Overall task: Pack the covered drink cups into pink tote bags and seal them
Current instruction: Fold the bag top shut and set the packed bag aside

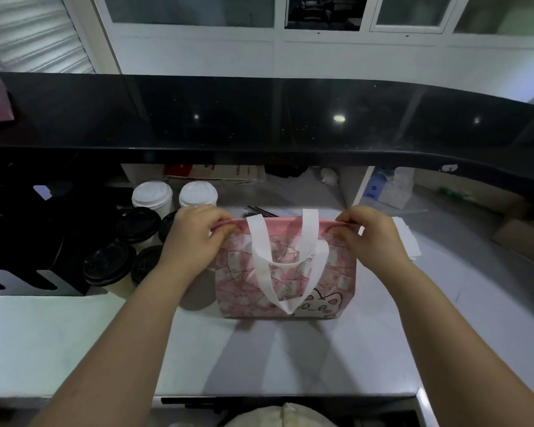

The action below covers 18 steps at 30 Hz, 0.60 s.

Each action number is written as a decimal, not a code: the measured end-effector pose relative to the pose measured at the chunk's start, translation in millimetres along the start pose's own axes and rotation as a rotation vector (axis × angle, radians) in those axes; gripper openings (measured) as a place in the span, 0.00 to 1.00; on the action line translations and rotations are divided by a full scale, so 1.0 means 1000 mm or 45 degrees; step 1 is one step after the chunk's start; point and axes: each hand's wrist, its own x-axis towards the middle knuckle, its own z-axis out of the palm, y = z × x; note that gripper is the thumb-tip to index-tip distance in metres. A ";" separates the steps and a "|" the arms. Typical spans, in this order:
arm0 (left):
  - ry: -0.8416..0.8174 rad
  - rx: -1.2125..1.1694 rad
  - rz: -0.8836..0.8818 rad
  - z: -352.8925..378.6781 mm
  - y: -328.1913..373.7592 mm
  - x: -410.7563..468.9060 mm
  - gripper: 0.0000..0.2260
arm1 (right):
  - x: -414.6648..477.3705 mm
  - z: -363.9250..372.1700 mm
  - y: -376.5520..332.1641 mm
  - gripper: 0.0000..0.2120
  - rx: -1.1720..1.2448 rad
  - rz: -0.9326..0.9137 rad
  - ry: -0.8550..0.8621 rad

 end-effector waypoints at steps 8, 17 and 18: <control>-0.033 0.138 -0.051 -0.005 0.007 0.003 0.03 | 0.005 -0.018 0.000 0.09 -0.148 -0.007 -0.160; -0.195 0.218 0.128 0.021 0.056 0.018 0.12 | 0.005 0.007 -0.053 0.14 -0.326 -0.308 -0.149; -0.201 0.250 0.114 0.028 0.060 0.019 0.13 | 0.007 0.010 -0.054 0.14 -0.366 -0.302 -0.138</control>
